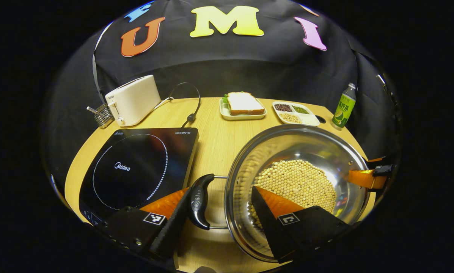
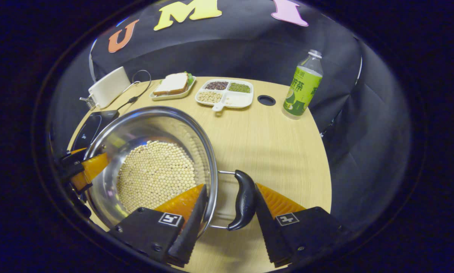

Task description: First push the handle of the pot to place it horizontally, then grasp the pot with both hands and set it on the induction cooktop.

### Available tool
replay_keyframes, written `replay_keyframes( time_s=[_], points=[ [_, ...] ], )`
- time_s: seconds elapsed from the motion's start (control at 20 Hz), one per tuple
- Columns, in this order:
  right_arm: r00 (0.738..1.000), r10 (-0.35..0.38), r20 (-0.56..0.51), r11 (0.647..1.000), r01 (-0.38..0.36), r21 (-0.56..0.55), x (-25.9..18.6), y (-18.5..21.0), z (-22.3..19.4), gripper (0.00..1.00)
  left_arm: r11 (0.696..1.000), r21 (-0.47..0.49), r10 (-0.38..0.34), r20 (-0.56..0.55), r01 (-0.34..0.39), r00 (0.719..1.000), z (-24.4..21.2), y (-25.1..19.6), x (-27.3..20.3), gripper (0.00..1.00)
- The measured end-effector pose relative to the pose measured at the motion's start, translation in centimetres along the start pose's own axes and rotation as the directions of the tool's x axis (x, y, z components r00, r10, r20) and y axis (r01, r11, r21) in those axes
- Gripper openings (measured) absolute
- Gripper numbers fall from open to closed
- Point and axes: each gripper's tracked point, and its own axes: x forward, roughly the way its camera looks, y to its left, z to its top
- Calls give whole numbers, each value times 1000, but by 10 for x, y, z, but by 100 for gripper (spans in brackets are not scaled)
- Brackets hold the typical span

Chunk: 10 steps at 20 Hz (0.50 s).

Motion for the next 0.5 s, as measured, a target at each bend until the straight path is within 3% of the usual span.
replay_keyframes(
  time_s=[0.2,0.5],
  points=[
    [1000,4,-28,999,-3,33,0,0,-3,67,1000,8,11,-33,-11,999,-4,5,4,75],
    [998,-12,-62,998,15,56,-8,0,-8,60,1000,-4,-16,-62,16,998,1,1,5,67]
  ],
)
